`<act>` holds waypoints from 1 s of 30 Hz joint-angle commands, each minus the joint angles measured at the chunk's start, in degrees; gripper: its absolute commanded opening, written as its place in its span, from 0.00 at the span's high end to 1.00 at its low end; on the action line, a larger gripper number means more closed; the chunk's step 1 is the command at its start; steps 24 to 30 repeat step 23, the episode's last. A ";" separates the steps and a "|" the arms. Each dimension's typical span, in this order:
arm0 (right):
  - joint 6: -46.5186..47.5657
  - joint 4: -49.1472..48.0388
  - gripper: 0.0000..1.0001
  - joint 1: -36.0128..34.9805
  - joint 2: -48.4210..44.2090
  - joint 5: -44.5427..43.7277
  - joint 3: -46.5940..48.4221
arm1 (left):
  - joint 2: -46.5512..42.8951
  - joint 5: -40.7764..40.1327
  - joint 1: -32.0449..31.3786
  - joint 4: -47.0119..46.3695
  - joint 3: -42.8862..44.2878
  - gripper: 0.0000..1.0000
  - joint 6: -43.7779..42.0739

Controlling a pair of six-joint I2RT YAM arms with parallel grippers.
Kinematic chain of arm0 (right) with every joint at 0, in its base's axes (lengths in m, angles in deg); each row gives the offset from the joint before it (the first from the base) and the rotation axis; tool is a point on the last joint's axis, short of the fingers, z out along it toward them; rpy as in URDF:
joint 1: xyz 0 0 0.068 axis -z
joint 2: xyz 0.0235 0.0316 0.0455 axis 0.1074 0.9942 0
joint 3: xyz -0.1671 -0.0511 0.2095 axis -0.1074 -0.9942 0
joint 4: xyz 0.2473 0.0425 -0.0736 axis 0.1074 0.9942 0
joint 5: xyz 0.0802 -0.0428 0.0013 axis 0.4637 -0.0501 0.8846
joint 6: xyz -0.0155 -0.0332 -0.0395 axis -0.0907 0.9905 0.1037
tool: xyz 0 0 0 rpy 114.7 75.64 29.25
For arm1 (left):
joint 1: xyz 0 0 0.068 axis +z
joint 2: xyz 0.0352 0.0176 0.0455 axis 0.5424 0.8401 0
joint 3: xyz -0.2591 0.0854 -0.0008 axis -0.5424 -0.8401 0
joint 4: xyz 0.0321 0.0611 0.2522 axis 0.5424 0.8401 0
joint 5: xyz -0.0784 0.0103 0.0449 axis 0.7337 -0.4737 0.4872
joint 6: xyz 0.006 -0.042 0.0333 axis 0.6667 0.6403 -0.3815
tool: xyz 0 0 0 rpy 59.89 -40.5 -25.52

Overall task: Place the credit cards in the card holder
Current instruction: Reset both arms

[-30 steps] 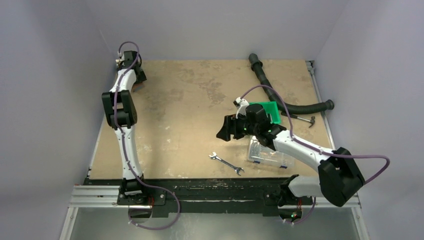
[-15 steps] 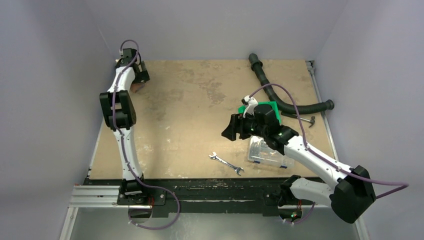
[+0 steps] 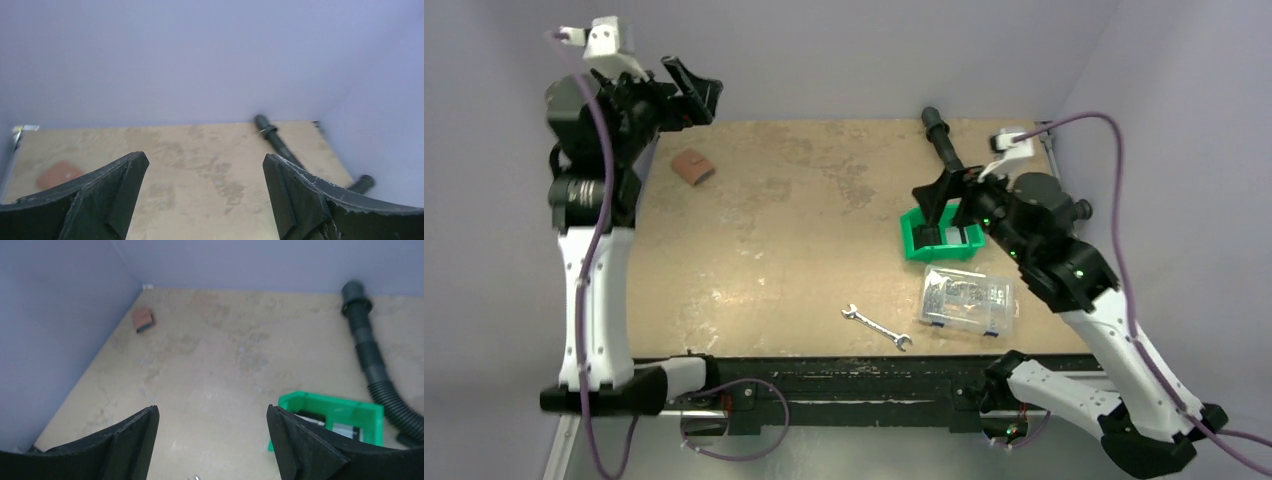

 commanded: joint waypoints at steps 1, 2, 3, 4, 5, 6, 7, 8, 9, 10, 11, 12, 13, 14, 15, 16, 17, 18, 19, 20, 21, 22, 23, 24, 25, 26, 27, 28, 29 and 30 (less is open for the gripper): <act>4.68 6.16 0.12 0.18 -2.88 -11.87 10.91 | -8.78 13.33 0.02 -13.14 -9.85 0.03 3.26; 5.06 7.07 0.11 0.18 -3.02 -13.07 13.11 | -11.12 15.04 0.02 -16.34 -11.86 0.03 4.03; 5.37 7.95 0.11 0.17 -3.12 -14.28 15.08 | -13.33 16.87 0.00 -19.77 -13.89 0.03 4.92; 5.68 8.61 0.11 0.19 -3.40 -15.32 16.82 | -15.30 18.05 0.00 -22.12 -15.30 0.02 5.24; 6.17 8.89 0.10 0.16 -3.81 -16.14 17.96 | -16.84 18.87 -0.03 -23.41 -16.32 0.02 5.06; 6.73 8.82 0.09 0.16 -4.52 -16.93 18.74 | -18.25 19.35 -0.03 -23.46 -16.70 0.02 4.09; 7.27 8.52 0.08 0.18 -5.31 -17.77 19.37 | -19.44 19.33 0.01 -22.86 -16.68 0.01 2.70; 8.06 7.85 0.07 0.18 -6.22 -18.60 19.52 | -20.60 18.88 0.03 -22.06 -16.74 0.01 1.41; 8.64 7.35 0.06 0.16 -7.21 -19.23 19.53 | -21.66 18.45 -0.01 -21.42 -16.82 0.00 0.17; 9.34 6.68 0.05 0.17 -8.13 -19.92 19.54 | -22.51 17.93 -0.17 -20.95 -17.18 0.00 -0.75; 10.21 6.06 0.04 0.18 -9.21 -20.76 19.50 | -23.31 16.67 -0.88 -20.50 -17.50 0.00 -1.69; 10.75 5.65 0.03 0.17 -10.28 -21.55 19.33 | -24.12 15.39 -2.32 -20.63 -18.21 0.00 -2.35; 11.09 5.19 0.03 0.18 -11.29 -21.94 19.10 | -24.79 14.10 -3.33 -20.97 -18.86 0.00 -2.95; 11.21 4.60 0.02 0.16 -12.90 -22.03 18.74 | -25.25 12.81 -3.78 -21.11 -19.40 0.00 -3.41; 11.26 3.69 0.02 0.16 -14.09 -22.37 18.20 | -25.34 11.76 -4.33 -20.90 -19.56 0.00 -4.22; 11.26 2.91 0.01 0.16 -15.10 -22.93 17.81 | -25.10 11.06 -4.86 -20.26 -19.63 0.00 -4.88; 11.14 2.31 0.01 0.22 -16.08 -23.52 17.42 | -24.77 10.56 -5.39 -19.79 -19.62 0.00 -5.23; 11.70 1.95 0.01 0.17 -16.96 -23.09 16.86 | -24.45 10.13 -6.00 -19.39 -19.73 0.00 -5.40; 12.43 1.57 0.01 0.18 -17.32 -18.68 16.50 | -24.23 10.05 -6.67 -19.09 -19.94 0.00 -5.75; 11.82 2.41 0.01 0.17 -16.74 -19.24 17.25 | -24.20 10.12 -7.29 -18.93 -20.00 0.00 -6.18; 10.97 3.93 0.01 0.18 -16.26 -19.12 17.82 | -24.22 10.19 -7.68 -18.73 -20.10 0.00 -6.73; 10.77 4.49 0.01 0.16 -16.10 -19.45 17.81 | -24.43 9.85 -7.96 -18.49 -20.02 0.00 -7.27; 10.85 4.37 0.01 0.16 -16.19 -19.51 17.56 | -24.85 9.18 -8.26 -18.33 -19.94 0.00 -7.84; 10.85 4.37 0.01 0.16 -16.19 -19.51 17.56 | -24.85 9.18 -8.26 -18.33 -19.94 0.00 -7.84; 10.85 4.37 0.01 0.16 -16.19 -19.51 17.56 | -24.85 9.18 -8.26 -18.33 -19.94 0.00 -7.84; 10.85 4.37 0.01 0.16 -16.19 -19.51 17.56 | -24.85 9.18 -8.26 -18.33 -19.94 0.00 -7.84; 10.85 4.37 0.01 0.16 -16.19 -19.51 17.56 | -24.85 9.18 -8.26 -18.33 -19.94 0.00 -7.84; 10.85 4.37 0.01 0.16 -16.19 -19.51 17.56 | -24.85 9.18 -8.26 -18.33 -19.94 0.00 -7.84; 10.85 4.37 0.01 0.16 -16.19 -19.51 17.56 | -24.85 9.18 -8.26 -18.33 -19.94 0.00 -7.84; 10.85 4.37 0.01 0.16 -16.19 -19.51 17.56 | -24.85 9.18 -8.26 -18.33 -19.94 0.00 -7.84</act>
